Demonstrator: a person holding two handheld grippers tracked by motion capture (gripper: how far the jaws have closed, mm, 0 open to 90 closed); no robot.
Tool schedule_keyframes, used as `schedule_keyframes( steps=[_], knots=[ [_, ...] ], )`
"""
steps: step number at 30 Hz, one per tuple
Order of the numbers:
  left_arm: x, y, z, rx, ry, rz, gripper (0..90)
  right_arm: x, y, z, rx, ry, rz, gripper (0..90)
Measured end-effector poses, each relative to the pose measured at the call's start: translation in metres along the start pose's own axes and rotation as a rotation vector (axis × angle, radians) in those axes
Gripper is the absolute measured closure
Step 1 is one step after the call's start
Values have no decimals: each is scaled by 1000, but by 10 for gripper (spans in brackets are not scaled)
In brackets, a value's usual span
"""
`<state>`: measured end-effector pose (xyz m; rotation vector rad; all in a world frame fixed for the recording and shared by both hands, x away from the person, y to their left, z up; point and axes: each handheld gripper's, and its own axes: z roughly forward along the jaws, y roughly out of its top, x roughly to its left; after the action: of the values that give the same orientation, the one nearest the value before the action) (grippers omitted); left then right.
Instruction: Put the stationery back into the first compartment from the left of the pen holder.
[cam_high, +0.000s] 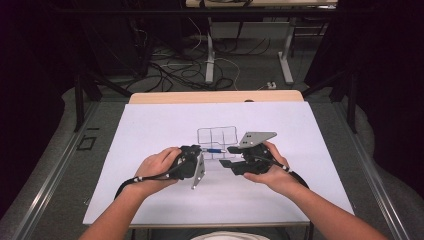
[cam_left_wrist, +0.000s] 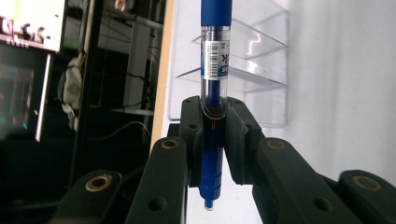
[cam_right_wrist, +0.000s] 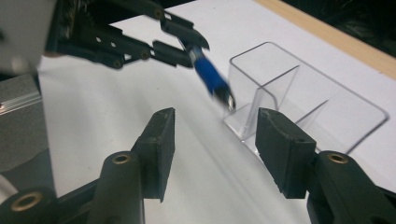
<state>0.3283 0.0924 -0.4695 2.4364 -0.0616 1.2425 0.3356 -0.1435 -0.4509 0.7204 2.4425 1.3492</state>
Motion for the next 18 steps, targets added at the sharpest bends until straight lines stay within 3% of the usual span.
schedule_keyframes(
  steps=[4,9,11,14,16,18],
  knots=[
    [15,-5,4,-38,-13,-135,789,-5,-4,-3,-26,-4,8,405],
    [35,-12,11,-117,-48,-358,790,-11,-11,-4,-28,-28,46,331],
    [41,-14,16,-167,-75,-475,790,-13,-14,-3,-41,-41,58,266],
    [50,-20,25,-235,-128,-681,790,-17,-19,-2,-30,-62,77,164],
    [54,-25,32,-282,-146,-809,790,-20,-23,-3,-31,-77,89,152],
    [57,-30,38,-312,-161,-909,790,-23,-26,-3,-39,-89,99,150]
  ],
)
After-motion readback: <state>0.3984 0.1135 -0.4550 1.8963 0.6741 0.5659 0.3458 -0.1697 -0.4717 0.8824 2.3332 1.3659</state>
